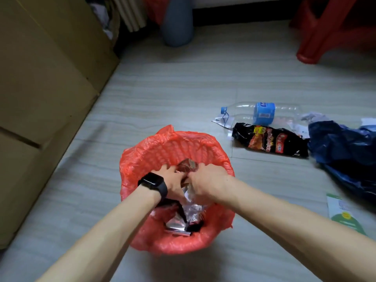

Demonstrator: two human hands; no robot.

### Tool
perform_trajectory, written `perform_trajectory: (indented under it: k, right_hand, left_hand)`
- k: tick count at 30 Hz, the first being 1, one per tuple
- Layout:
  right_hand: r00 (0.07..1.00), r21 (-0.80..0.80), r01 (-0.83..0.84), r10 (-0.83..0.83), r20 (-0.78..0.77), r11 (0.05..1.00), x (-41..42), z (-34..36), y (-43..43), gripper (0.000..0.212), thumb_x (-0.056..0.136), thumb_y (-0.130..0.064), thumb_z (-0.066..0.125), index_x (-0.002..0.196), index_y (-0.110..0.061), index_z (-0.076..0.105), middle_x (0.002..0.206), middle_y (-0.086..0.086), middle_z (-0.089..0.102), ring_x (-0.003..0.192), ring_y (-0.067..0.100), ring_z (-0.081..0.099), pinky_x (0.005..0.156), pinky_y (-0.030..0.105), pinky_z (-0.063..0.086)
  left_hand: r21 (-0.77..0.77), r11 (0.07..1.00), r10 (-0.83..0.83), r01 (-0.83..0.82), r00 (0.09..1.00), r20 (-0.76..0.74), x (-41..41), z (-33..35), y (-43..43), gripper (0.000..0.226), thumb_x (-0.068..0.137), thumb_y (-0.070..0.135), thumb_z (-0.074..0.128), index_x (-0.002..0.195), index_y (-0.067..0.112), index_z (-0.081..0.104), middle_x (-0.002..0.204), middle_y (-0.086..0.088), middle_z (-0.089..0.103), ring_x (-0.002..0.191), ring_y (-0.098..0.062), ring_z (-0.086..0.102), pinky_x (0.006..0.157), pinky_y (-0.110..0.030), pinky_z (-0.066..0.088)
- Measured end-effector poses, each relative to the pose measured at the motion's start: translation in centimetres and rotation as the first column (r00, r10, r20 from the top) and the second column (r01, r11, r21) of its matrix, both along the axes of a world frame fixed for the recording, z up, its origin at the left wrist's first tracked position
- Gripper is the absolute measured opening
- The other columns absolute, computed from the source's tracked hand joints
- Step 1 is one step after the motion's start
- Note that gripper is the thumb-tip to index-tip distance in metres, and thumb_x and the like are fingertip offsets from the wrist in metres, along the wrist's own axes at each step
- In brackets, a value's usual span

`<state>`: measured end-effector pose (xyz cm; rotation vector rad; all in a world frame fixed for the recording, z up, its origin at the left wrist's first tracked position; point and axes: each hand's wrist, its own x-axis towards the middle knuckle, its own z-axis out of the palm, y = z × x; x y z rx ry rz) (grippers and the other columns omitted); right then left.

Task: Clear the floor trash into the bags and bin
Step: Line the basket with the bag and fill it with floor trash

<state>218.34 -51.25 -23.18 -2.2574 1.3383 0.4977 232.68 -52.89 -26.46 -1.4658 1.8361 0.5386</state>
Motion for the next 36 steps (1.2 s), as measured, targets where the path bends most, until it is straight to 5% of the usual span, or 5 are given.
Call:
perform_trajectory:
  k: [10,17,22,28,36]
  right_hand:
    - [0.895,-0.033,0.225,-0.193,0.401,0.974,-9.7,6.4,-4.7,0.032,0.089,-0.049,0.056,0.111,-0.029,0.070,0.107,-0.009,0.072,0.097,0.014,0.065,0.087,0.031,0.052]
    - [0.859,-0.049,0.494,-0.479,0.179,0.868,-20.2,-1.3,-6.1,0.032,0.087,-0.045,0.051,0.114,-0.032,0.062,0.116,0.000,0.066,0.102,0.023,0.060,0.088,0.037,0.051]
    - [0.781,0.017,0.624,-0.624,-0.006,0.781,-24.5,-9.5,-6.0,0.067,0.090,-0.047,0.049,0.150,-0.025,0.027,0.158,0.011,0.023,0.134,0.043,0.036,0.109,0.049,0.036]
    - [0.729,0.045,0.677,-0.677,0.098,0.735,-25.3,-15.2,-9.1,0.073,0.091,-0.065,0.037,0.144,-0.060,-0.013,0.163,-0.007,-0.019,0.148,0.044,-0.007,0.110,0.073,0.013]
    - [0.801,-0.120,0.586,-0.595,-0.062,0.801,-24.8,-20.8,-2.1,0.076,0.085,-0.078,0.020,0.149,-0.050,-0.010,0.165,-0.009,-0.007,0.148,0.043,-0.005,0.106,0.069,0.017]
  left_hand:
    - [-0.141,0.988,-0.057,0.058,0.998,0.015,-7.6,13.2,-6.2,0.024,0.077,0.022,0.069,0.101,0.020,0.073,0.078,-0.001,0.067,0.046,-0.011,0.051,0.050,-0.019,0.043]
    - [-0.469,0.882,-0.157,0.037,0.963,-0.218,-14.3,10.9,-9.4,0.026,0.083,0.034,0.053,0.105,0.026,0.065,0.102,-0.001,0.068,0.090,-0.030,0.064,0.068,-0.028,0.043]
    - [-0.288,0.958,-0.077,0.002,0.965,-0.249,-19.8,3.0,-10.3,0.033,0.086,0.030,0.053,0.115,0.019,0.063,0.119,-0.011,0.062,0.104,-0.034,0.061,0.089,-0.042,0.053]
    - [-0.170,0.979,0.091,-0.114,0.986,-0.137,-22.1,-4.6,-10.9,0.050,0.090,0.023,0.048,0.139,0.015,0.042,0.139,-0.012,0.044,0.125,-0.036,0.047,0.102,-0.049,0.043]
    - [-0.219,0.937,0.242,-0.272,0.958,-0.154,-22.2,-10.0,-13.8,0.065,0.092,0.027,0.051,0.148,0.013,0.022,0.146,-0.014,0.035,0.130,-0.041,0.040,0.105,-0.050,0.039]
